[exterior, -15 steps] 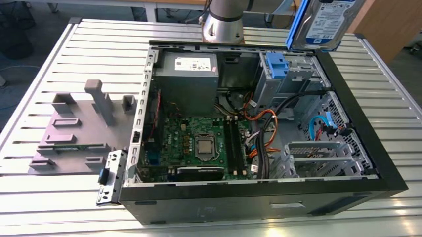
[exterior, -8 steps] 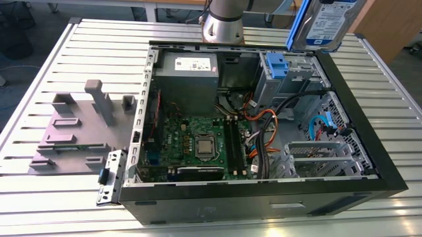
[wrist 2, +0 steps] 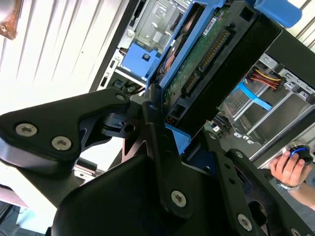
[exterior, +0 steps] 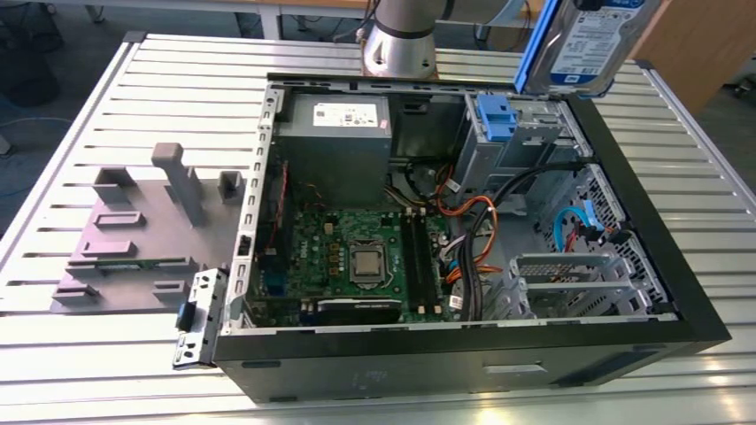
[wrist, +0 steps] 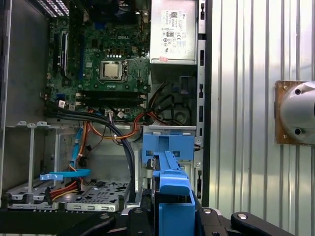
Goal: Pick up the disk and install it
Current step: 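Pick up the disk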
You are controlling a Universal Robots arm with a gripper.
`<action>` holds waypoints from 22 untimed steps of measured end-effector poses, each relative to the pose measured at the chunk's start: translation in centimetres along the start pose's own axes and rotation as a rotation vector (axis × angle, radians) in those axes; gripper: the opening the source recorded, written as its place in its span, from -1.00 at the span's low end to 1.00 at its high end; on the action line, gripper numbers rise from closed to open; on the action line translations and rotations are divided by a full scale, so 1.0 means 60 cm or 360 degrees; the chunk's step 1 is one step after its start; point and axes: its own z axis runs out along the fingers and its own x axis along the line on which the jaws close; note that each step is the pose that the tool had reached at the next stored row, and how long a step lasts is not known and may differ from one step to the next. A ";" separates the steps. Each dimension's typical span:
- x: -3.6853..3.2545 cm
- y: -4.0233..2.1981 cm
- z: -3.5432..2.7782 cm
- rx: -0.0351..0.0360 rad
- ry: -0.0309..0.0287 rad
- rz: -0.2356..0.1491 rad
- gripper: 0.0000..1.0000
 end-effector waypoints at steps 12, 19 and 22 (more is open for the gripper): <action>0.014 0.000 0.000 0.0000 -0.00025 0.0000 -0.27; 0.020 0.000 0.000 0.0000 -0.00024 0.0000 -0.27; 0.022 0.000 0.000 0.0000 -0.00025 0.0000 -0.27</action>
